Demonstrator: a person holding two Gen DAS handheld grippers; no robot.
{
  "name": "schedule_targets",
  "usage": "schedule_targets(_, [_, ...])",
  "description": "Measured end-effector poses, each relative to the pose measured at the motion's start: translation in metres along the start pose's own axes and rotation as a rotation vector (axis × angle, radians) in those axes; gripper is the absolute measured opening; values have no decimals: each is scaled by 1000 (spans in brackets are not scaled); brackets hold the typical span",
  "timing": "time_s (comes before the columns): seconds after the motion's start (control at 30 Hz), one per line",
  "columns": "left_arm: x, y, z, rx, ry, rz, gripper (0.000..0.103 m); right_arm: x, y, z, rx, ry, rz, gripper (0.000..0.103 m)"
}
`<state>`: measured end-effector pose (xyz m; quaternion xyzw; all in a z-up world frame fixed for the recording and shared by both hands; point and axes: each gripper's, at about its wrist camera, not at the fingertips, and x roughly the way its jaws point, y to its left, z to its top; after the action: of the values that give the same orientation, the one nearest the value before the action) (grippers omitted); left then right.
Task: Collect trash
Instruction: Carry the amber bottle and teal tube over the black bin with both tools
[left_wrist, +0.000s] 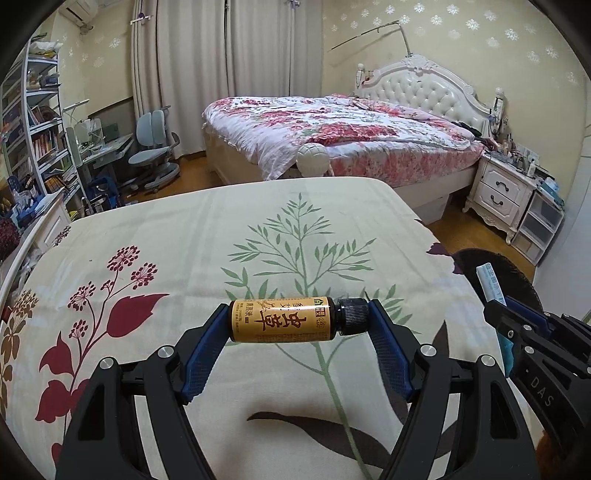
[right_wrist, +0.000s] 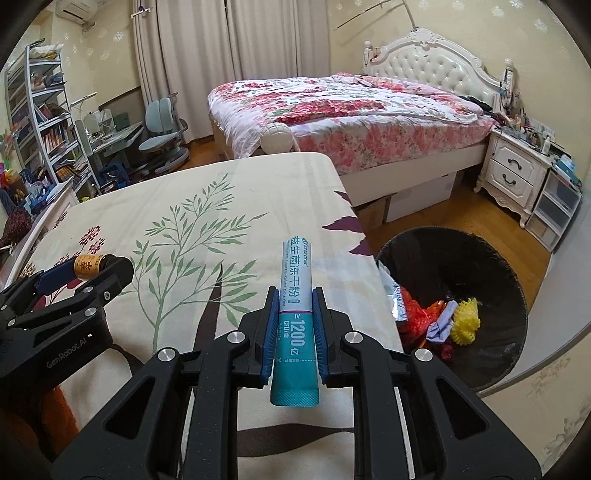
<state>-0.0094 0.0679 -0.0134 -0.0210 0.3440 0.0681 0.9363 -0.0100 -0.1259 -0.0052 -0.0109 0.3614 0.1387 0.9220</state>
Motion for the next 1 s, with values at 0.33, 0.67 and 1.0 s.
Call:
schedule_targets(0.33, [-1, -50, 6, 56, -22, -85, 74, -12, -50, -3, 73, -34, -99, 18])
schedule_targets(0.67, [13, -105, 18, 107, -43, -158, 74, -10, -109, 7, 143, -67, -216, 18])
schedule_targets(1.0, [35, -154, 30, 157, -43, -197, 74, 0, -147, 9, 188, -68, -269, 18])
